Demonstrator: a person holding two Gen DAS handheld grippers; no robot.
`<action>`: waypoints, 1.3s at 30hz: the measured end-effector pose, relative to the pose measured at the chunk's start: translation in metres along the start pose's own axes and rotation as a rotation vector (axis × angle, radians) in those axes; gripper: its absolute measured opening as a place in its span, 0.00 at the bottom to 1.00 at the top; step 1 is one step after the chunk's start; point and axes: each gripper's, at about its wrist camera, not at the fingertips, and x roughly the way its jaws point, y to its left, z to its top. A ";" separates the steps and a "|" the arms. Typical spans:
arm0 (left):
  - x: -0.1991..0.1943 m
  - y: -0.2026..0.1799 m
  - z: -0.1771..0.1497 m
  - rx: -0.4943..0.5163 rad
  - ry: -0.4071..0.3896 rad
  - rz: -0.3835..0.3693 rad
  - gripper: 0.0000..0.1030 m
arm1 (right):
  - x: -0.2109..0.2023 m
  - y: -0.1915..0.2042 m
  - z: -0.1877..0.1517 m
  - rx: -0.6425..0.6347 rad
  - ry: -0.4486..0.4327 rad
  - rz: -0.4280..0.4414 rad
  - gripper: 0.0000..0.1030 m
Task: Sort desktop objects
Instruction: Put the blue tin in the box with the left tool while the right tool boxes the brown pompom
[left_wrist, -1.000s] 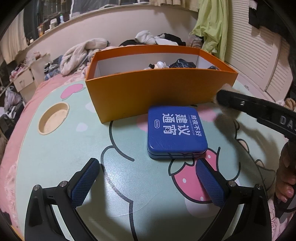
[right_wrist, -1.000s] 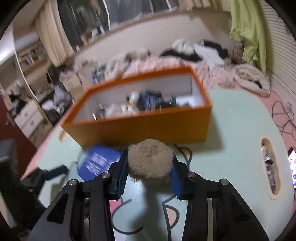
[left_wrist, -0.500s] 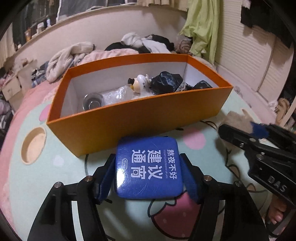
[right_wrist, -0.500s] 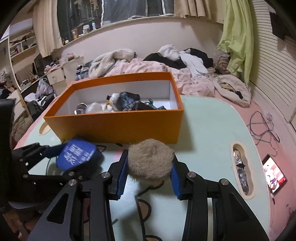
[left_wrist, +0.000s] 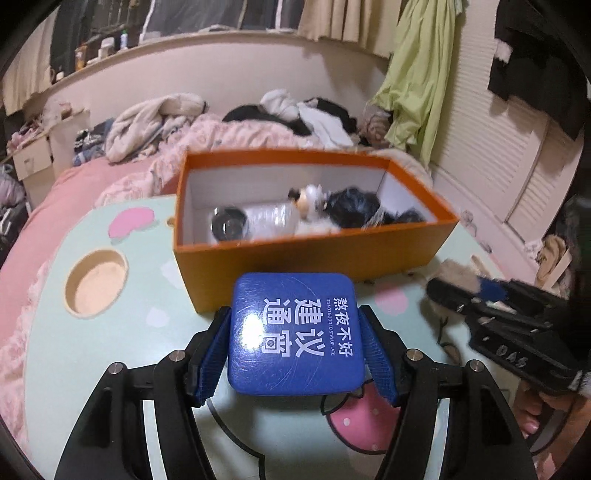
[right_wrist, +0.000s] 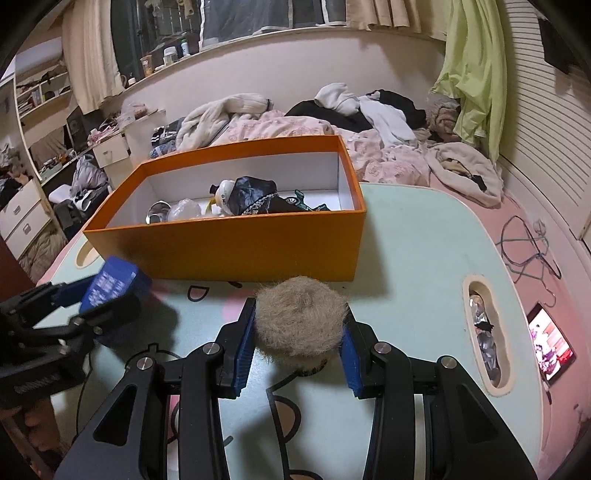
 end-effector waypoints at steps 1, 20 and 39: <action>-0.005 0.002 0.003 0.000 -0.014 -0.008 0.64 | 0.000 0.001 0.001 -0.003 -0.002 -0.001 0.40; 0.042 0.025 0.107 -0.014 -0.086 0.003 0.79 | 0.034 0.023 0.098 -0.105 -0.110 0.055 0.55; 0.034 0.026 0.047 -0.032 -0.055 0.002 0.79 | 0.060 0.039 0.064 -0.170 -0.014 -0.016 0.75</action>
